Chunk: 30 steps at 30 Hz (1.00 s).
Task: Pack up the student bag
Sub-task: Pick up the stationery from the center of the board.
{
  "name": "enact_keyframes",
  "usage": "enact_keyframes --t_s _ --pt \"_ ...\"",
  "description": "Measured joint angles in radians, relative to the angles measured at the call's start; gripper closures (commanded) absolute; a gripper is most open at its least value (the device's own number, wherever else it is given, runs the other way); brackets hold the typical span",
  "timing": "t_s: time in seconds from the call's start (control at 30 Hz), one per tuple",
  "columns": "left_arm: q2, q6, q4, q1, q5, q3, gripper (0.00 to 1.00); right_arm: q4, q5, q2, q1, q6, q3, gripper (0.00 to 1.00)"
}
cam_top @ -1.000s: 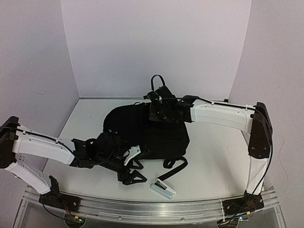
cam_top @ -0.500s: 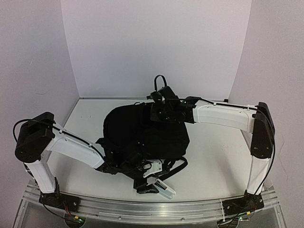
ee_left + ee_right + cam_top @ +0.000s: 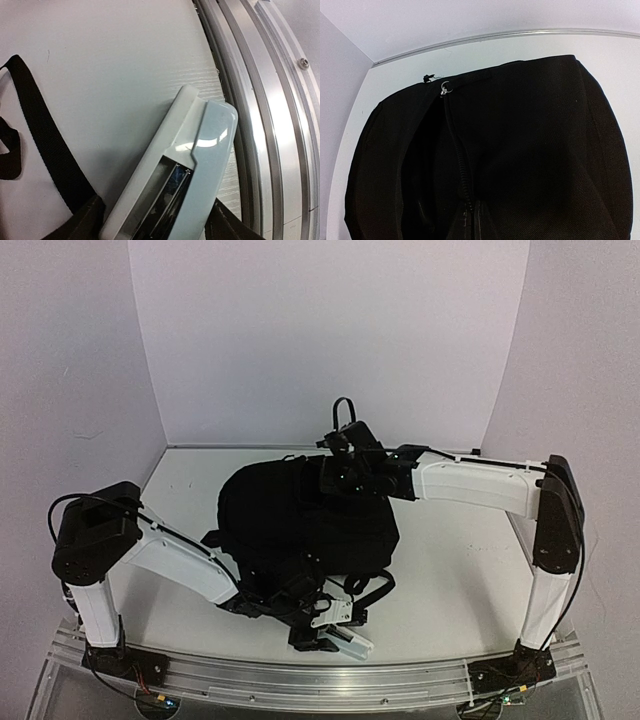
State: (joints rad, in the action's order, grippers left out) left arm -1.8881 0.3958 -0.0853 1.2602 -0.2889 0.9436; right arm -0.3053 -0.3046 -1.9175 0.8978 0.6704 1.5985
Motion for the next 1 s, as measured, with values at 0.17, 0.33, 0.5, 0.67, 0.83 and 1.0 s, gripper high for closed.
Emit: enact_keyframes --t_s 0.17,0.33,0.5,0.67,0.83,1.0 --pt "0.002 -0.004 -0.007 0.014 0.04 -0.003 0.52 0.009 0.012 0.003 -0.007 0.0 -0.012 1.0" --pt "0.014 -0.017 -0.021 0.034 0.075 -0.022 0.61 0.019 0.022 0.003 -0.013 0.0 -0.015 1.0" --pt "0.031 -0.06 -0.02 0.045 0.092 -0.041 0.68 0.026 0.036 0.005 -0.02 0.0 -0.024 1.0" --pt "0.074 -0.147 -0.022 0.046 0.104 -0.078 0.75 0.029 0.043 0.01 -0.023 0.001 -0.031 1.0" --pt "0.143 -0.277 -0.027 0.045 0.122 -0.116 0.79 0.036 0.05 0.016 -0.026 0.001 -0.041 1.0" --pt "0.276 -0.436 -0.038 0.022 0.15 -0.187 0.81 0.039 0.059 0.018 -0.031 0.0 -0.046 1.0"
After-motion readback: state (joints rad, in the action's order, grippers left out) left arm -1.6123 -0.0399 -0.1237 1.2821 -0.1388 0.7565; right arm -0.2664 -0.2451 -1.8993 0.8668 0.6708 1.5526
